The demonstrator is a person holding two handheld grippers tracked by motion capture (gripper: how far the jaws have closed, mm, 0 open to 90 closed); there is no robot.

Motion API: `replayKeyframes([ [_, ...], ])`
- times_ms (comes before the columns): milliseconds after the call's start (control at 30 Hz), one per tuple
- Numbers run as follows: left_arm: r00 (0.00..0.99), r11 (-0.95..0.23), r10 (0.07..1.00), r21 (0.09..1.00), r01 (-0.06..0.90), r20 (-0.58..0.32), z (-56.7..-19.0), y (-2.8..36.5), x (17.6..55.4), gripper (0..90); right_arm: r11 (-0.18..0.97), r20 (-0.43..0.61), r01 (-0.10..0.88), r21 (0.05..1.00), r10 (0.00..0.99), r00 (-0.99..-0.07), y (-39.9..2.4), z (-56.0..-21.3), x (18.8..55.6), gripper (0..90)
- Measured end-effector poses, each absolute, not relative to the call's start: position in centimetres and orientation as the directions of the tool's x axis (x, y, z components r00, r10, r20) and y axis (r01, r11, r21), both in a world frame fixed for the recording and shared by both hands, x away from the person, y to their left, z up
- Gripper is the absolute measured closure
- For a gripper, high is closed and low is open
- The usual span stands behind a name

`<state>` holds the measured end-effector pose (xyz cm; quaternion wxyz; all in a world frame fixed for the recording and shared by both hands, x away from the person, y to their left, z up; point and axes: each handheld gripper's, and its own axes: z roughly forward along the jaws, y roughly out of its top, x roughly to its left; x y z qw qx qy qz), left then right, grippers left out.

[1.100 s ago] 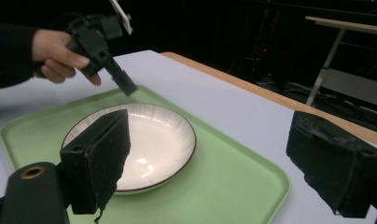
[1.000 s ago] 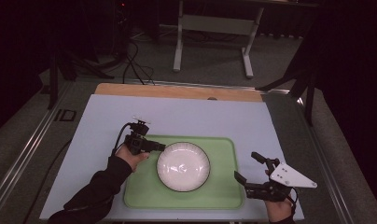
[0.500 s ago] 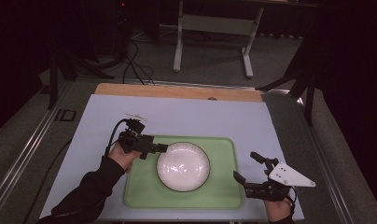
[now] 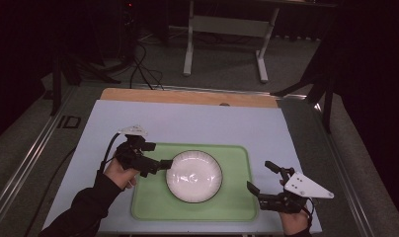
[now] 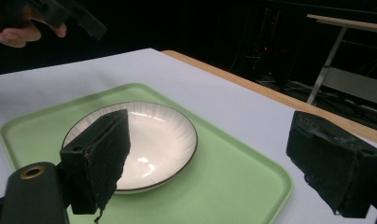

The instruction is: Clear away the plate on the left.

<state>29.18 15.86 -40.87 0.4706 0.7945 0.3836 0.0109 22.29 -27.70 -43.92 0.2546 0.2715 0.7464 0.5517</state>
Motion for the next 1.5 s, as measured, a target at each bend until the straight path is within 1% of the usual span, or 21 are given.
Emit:
replayKeyframes([
  [100, 0.71, -0.241, 0.613, 0.773, 0.587, -0.348, -40.5, 16.5, 28.4, 0.4, 0.245, -0.082, 0.123, 0.962, 0.686, -0.723, -27.7, -43.9, 22.2, 13.2],
  [200, 0.717, -0.255, 0.621, 0.783, 0.567, -0.317, -40.2, 16.9, 27.7, 0.4, 0.245, -0.083, 0.122, 0.962, 0.686, -0.723, -27.7, -43.9, 22.2, 13.3],
  [333, 0.729, -0.25, 0.608, 0.796, 0.552, -0.314, -40.3, 17.5, 26.9, 0.4, 0.245, -0.083, 0.122, 0.962, 0.685, -0.723, -27.6, -43.9, 22.2, 13.2],
  [500, 0.73, -0.254, 0.626, 0.813, 0.524, -0.274, -40.8, 18.2, 25.8, 0.5, 0.248, -0.084, 0.123, 0.961, 0.684, -0.724, -27.5, -43.9, 22.2, 13.3],
  [567, 0.727, -0.256, 0.634, 0.815, 0.52, -0.265, -41.0, 18.5, 25.4, 0.5, 0.246, -0.082, 0.123, 0.961, 0.684, -0.725, -27.5, -43.9, 22.2, 13.2],
  [767, 0.725, -0.228, 0.632, 0.828, 0.513, -0.275, -42.1, 19.3, 24.7, 0.5, 0.249, -0.085, 0.122, 0.961, 0.682, -0.726, -27.4, -43.9, 22.2, 13.3],
  [933, 0.72, -0.238, 0.653, 0.84, 0.488, -0.233, -43.2, 19.5, 24.1, 0.5, 0.25, -0.082, 0.126, 0.96, 0.681, -0.728, -27.4, -44.0, 22.3, 13.2],
  [1200, 0.706, -0.225, 0.663, 0.832, 0.507, -0.251, -45.0, 19.8, 23.6, 0.5, 0.251, -0.076, 0.133, 0.959, 0.679, -0.73, -27.3, -44.1, 22.3, 13.2],
  [1333, 0.703, -0.226, 0.677, 0.849, 0.478, -0.216, -45.5, 19.9, 23.4, 0.5, 0.255, -0.083, 0.128, 0.959, 0.679, -0.729, -27.3, -44.0, 22.3, 13.3],
  [1500, 0.701, -0.223, 0.68, 0.851, 0.475, -0.214, -46.2, 20.0, 23.4, 0.5, 0.256, -0.083, 0.131, 0.958, 0.68, -0.729, -27.4, -44.1, 22.3, 13.3],
])
